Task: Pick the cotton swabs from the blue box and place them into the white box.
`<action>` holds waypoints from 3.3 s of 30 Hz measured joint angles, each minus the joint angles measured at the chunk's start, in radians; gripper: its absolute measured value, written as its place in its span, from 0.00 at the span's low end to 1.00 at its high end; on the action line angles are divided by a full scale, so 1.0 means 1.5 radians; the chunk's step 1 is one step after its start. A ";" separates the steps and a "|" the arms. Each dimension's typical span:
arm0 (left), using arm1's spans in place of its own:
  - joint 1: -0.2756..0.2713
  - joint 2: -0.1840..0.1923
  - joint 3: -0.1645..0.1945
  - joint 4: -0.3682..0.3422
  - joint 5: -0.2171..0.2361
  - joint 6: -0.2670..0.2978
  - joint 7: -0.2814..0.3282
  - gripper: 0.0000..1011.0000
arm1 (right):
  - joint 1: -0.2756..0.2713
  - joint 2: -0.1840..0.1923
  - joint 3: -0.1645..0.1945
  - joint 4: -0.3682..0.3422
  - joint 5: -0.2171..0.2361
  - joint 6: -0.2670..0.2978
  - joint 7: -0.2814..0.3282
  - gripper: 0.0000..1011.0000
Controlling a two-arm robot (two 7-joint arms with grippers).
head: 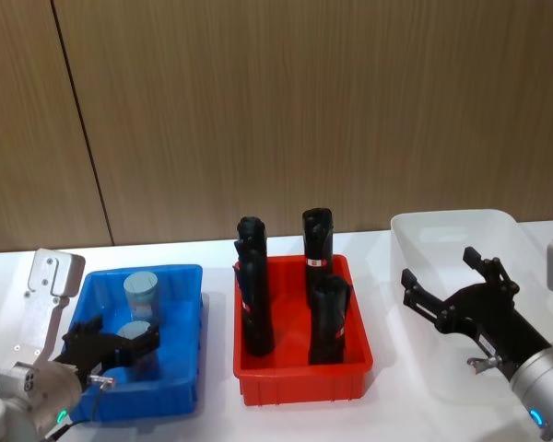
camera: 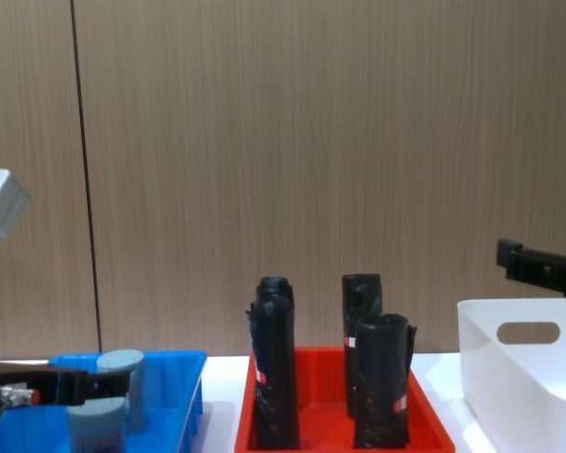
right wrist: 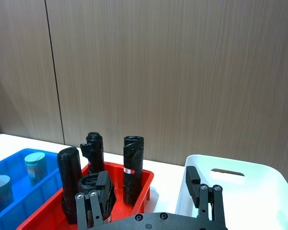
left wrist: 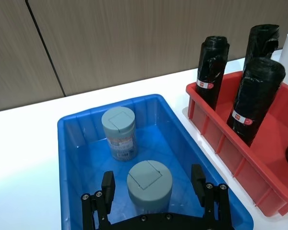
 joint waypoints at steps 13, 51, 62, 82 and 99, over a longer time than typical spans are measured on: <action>-0.017 -0.017 0.003 0.043 -0.006 0.005 -0.012 0.99 | 0.000 0.000 0.000 0.000 0.000 0.000 0.000 0.99; -0.078 -0.054 0.011 0.156 0.038 0.016 -0.044 0.71 | 0.000 0.000 0.000 0.000 0.000 0.000 0.000 0.99; -0.075 -0.055 0.010 0.150 0.044 -0.011 -0.043 0.65 | 0.000 0.000 0.000 0.000 0.000 0.000 0.000 0.99; -0.048 -0.020 -0.002 0.050 0.092 -0.075 -0.111 0.65 | 0.000 0.000 0.000 0.000 0.000 0.000 0.000 0.99; -0.040 0.014 -0.018 -0.006 0.083 -0.119 -0.270 0.65 | 0.000 0.000 0.000 0.000 0.000 0.000 0.000 0.99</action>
